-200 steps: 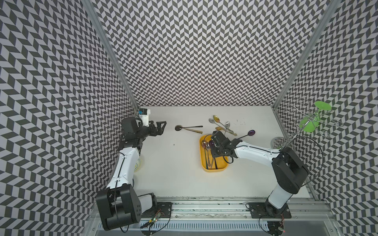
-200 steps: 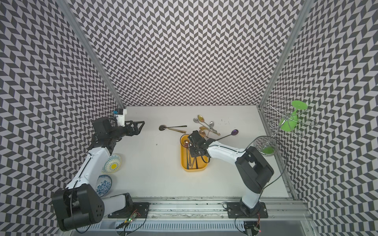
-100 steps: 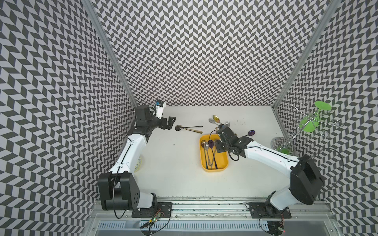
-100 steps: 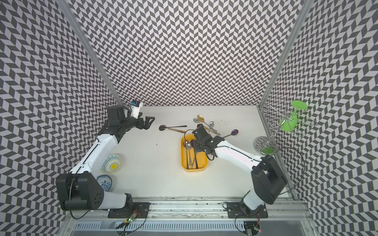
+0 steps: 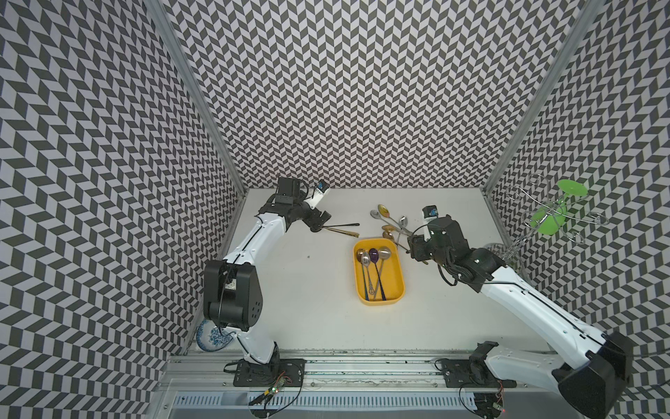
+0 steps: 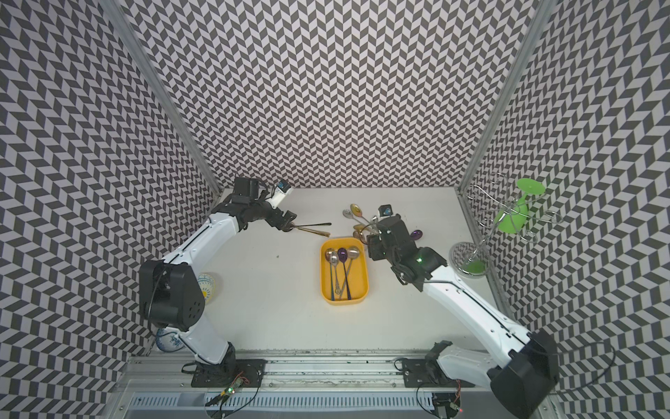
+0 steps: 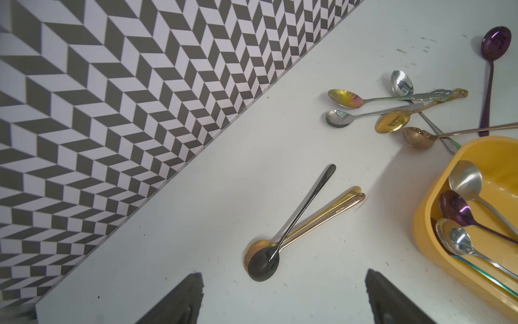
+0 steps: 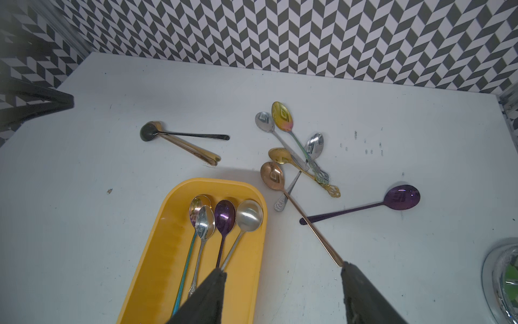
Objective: Put the spoon into the storage box
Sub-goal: Place the spoon in the storage box, then pick up the spoon from the center of the board.
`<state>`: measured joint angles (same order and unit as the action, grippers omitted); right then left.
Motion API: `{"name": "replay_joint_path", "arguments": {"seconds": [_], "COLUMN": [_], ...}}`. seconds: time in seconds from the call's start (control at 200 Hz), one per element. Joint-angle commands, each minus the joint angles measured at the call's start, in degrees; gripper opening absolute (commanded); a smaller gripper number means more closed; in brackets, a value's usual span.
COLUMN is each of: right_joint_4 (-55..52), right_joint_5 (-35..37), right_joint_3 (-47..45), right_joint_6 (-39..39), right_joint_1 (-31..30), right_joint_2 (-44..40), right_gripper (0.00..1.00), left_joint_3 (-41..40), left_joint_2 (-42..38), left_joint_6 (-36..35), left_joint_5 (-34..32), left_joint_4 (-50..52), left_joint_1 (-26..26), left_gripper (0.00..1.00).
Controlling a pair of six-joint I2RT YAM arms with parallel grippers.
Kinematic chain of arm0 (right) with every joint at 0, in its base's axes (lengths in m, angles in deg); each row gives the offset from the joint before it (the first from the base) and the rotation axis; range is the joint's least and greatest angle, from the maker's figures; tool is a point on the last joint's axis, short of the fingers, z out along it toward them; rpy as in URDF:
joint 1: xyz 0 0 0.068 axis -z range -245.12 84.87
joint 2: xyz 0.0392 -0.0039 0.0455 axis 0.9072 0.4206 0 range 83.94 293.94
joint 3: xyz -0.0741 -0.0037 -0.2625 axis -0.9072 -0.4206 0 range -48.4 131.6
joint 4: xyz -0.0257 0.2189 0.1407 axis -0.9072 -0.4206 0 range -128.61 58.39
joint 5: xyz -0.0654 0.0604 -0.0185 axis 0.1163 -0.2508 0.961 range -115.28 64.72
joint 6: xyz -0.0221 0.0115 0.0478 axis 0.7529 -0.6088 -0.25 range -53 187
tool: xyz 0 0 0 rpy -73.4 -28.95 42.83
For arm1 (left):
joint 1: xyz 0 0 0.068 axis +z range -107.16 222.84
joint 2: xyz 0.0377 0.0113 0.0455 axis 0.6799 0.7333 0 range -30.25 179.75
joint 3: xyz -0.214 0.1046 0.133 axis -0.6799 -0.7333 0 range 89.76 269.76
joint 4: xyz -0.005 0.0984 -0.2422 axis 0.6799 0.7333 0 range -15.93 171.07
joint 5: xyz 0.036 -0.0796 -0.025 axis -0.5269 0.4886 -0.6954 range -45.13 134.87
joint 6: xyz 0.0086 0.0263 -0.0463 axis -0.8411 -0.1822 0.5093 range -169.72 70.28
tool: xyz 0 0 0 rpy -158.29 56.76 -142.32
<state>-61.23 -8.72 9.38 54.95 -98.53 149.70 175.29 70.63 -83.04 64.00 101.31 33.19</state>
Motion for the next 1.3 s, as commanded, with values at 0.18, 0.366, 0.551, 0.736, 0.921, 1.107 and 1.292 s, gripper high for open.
{"name": "replay_joint_path", "arguments": {"seconds": [0.18,0.366,0.551,0.736,0.921,1.107,1.292], "right_joint_4": [10.66,14.51,17.2,18.1,18.9,18.89,19.08], "right_joint_5": [2.85,3.0,3.26,4.57,4.98,4.97,4.9], "right_joint_3": [-10.81,-15.66,-18.56,-19.89,-20.51,-20.58,-20.67], "right_joint_6": [6.12,8.03,8.69,8.58,8.83,8.85,8.8], "right_joint_1": [0.19,-0.69,-1.22,-1.35,-1.34,-1.37,-1.33], "right_joint_2": [-13.36,-19.86,-22.63,-24.61,-25.74,-25.77,-26.03], "right_gripper": [0.79,0.83,0.89,0.99,1.0,1.0,1.0], "left_joint_3": [13.24,20.01,23.77,32.69,43.41,44.43,45.69], "left_joint_2": [8.73,14.99,20.04,27.28,35.11,38.49,41.8], "left_joint_6": [-13.17,-21.25,-25.91,-28.79,-28.75,-28.58,-27.82], "left_joint_5": [3.31,0.46,-2.7,-1.71,-1.0,-1.49,-3.62], "left_joint_4": [9.94,15.88,16.71,22.07,29.58,28.79,28.21], "left_joint_1": [-1.26,-3.96,-5.33,-5.5,-6.48,-7.07,-7.29], "left_gripper": [0.92,0.92,0.91,0.89,0.87,0.85,0.81]}}
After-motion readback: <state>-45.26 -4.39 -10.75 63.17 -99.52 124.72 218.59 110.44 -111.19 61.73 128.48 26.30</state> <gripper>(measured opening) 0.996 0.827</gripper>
